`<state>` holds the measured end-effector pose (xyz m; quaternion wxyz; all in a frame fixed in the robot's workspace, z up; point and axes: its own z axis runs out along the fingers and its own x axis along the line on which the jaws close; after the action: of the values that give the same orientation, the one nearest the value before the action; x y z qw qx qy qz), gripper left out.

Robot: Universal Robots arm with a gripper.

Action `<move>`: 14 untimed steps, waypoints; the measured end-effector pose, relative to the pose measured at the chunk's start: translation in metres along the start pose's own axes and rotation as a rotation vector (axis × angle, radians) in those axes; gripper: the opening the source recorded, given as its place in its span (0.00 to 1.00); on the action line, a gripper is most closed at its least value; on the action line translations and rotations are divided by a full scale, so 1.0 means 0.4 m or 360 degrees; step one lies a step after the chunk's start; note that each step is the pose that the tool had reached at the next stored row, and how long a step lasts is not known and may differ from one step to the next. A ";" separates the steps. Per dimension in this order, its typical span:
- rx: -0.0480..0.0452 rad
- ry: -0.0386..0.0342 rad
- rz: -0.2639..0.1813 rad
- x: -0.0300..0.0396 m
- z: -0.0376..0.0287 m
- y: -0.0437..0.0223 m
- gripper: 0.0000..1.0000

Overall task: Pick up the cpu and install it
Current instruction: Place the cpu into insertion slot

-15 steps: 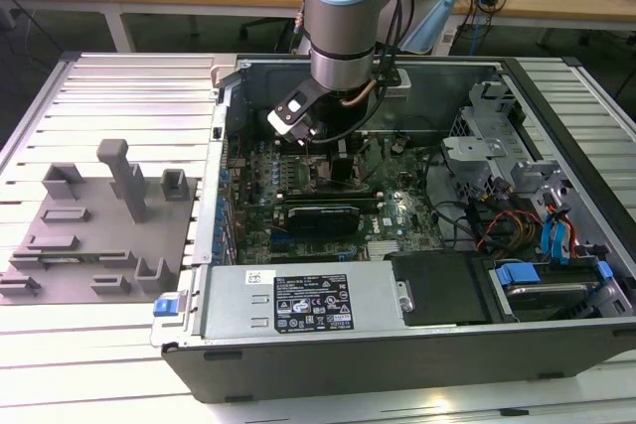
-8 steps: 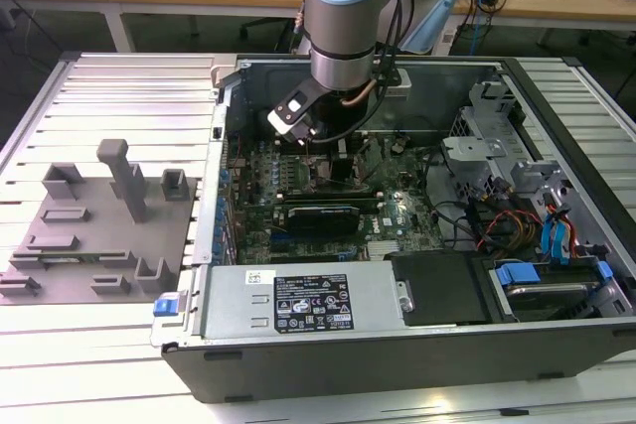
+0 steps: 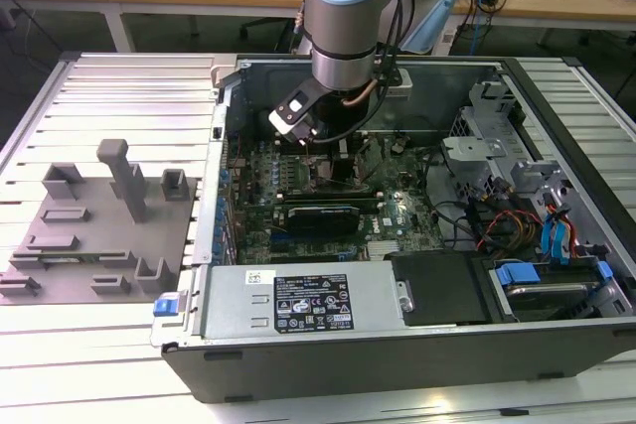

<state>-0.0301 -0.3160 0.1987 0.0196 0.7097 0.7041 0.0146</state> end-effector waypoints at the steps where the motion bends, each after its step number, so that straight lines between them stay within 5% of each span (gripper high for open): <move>1: -0.0001 0.0001 0.0000 0.000 0.000 0.000 0.55; 6: 0.0000 0.0000 0.0000 0.000 -0.001 0.000 0.62; 14: 0.0000 0.0000 0.0000 0.000 -0.033 0.002 0.62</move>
<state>-0.0300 -0.3159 0.2119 0.0196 0.7097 0.7041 0.0147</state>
